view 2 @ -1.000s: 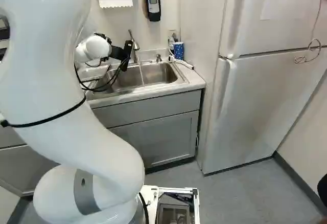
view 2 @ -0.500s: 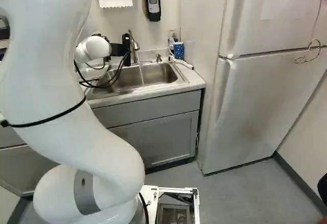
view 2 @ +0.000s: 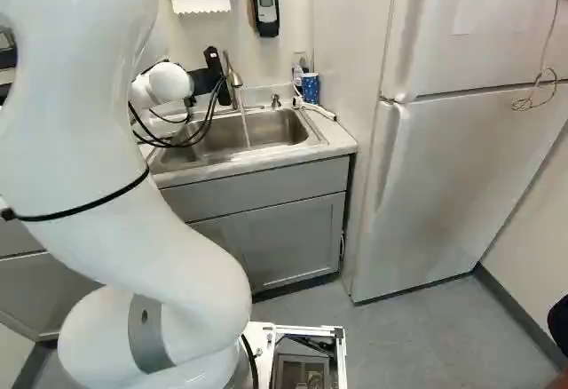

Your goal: Rinse the cup and place it in the tray

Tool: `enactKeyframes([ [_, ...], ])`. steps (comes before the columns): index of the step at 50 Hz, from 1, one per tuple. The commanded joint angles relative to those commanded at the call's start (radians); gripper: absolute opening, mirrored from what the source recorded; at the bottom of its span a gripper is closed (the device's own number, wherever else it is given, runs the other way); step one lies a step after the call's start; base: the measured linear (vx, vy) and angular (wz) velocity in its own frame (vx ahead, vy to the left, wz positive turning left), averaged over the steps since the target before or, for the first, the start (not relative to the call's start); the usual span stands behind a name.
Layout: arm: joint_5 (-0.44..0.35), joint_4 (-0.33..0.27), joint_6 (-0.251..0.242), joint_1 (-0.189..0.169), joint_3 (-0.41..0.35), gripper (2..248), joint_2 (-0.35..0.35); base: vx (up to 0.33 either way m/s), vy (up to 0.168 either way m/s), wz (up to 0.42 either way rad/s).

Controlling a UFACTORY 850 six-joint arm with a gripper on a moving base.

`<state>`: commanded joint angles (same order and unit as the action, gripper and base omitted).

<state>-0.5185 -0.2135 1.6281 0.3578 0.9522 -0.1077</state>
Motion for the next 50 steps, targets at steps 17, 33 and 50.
enactKeyframes([
  [17,0.000,0.000,-0.179,0.000,0.000,125,0.000,0.000,0.000,0.000],
  [33,0.000,0.000,-0.347,0.000,0.000,125,0.000,0.000,0.000,0.000],
  [50,0.000,0.000,-0.526,0.000,0.000,125,0.000,0.000,0.000,0.000],
])
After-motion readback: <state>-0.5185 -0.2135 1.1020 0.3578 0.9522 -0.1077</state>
